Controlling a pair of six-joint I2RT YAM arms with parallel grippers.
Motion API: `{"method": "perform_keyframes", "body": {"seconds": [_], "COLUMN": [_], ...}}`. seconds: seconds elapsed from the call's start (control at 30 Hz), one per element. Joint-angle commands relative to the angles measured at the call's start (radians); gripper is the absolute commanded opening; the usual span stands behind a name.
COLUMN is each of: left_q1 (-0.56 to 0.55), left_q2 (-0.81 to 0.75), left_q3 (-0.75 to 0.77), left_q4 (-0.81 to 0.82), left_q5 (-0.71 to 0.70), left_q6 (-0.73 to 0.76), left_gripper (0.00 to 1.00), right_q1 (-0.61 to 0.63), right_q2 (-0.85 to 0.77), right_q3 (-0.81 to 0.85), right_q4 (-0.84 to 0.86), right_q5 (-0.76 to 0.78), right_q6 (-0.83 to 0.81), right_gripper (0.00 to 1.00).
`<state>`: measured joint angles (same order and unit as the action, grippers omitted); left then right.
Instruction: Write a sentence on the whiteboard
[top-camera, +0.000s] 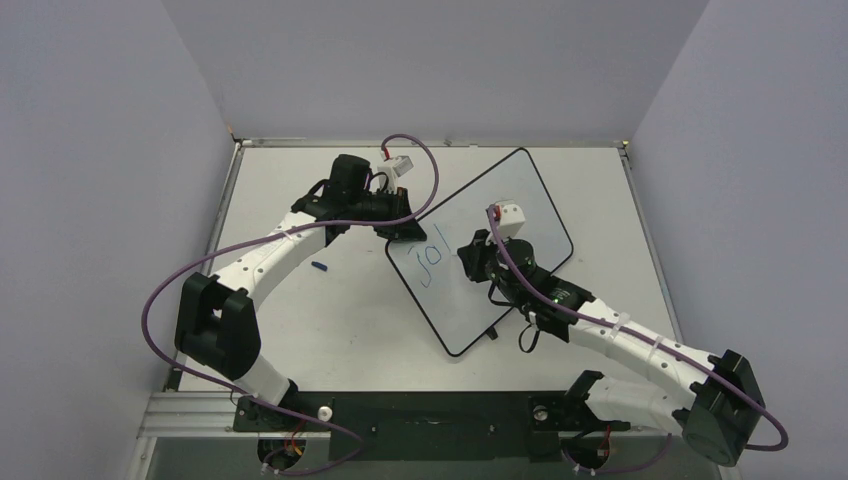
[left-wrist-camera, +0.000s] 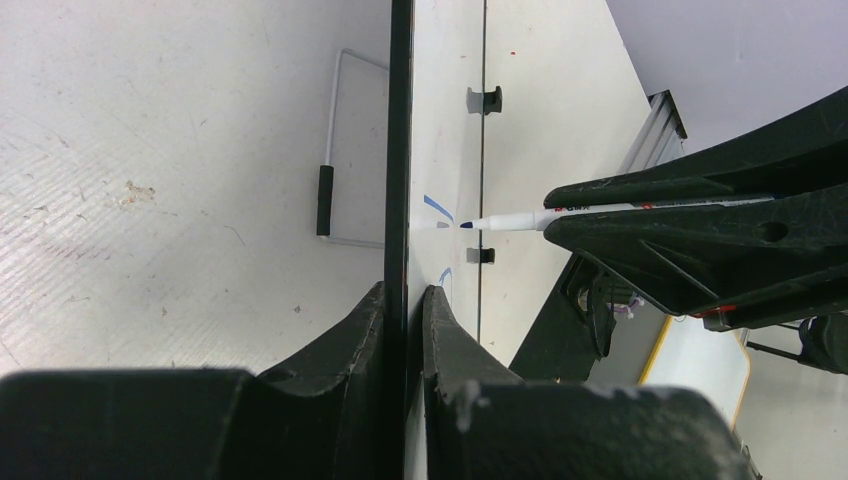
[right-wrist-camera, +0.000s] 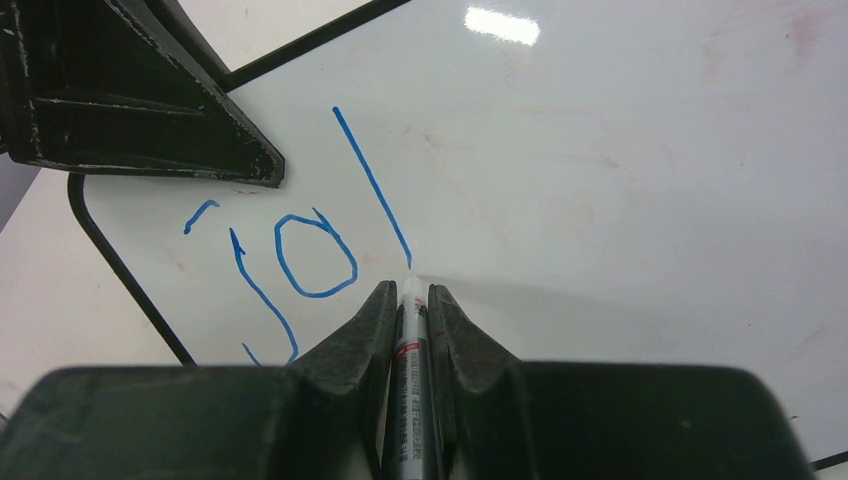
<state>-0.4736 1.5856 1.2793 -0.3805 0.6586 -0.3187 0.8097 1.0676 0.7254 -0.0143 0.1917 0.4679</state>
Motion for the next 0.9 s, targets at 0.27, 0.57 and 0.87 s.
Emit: {"method": "perform_keyframes", "body": {"seconds": [0.27,0.57,0.87], "left_q1": [-0.010,-0.010,-0.009], "left_q2": [-0.005,-0.006,-0.003], "left_q3": [-0.006,-0.007,-0.009], "left_q4": [-0.063,-0.060,-0.060], "left_q5": [-0.125,-0.124,-0.124], "left_q6": [0.109,0.109,0.109], "left_gripper": [0.00,0.00,0.00], "right_q1": [0.006,-0.001,-0.017], "right_q2": [0.054,0.110,0.136], "right_q3": [0.128,0.164,0.164], "right_q4": [0.026,0.037,0.043], "right_q5": [0.032,0.024,0.037], "right_q6": [-0.037,-0.042,-0.035], "right_gripper": [0.00,0.00,0.00]}}
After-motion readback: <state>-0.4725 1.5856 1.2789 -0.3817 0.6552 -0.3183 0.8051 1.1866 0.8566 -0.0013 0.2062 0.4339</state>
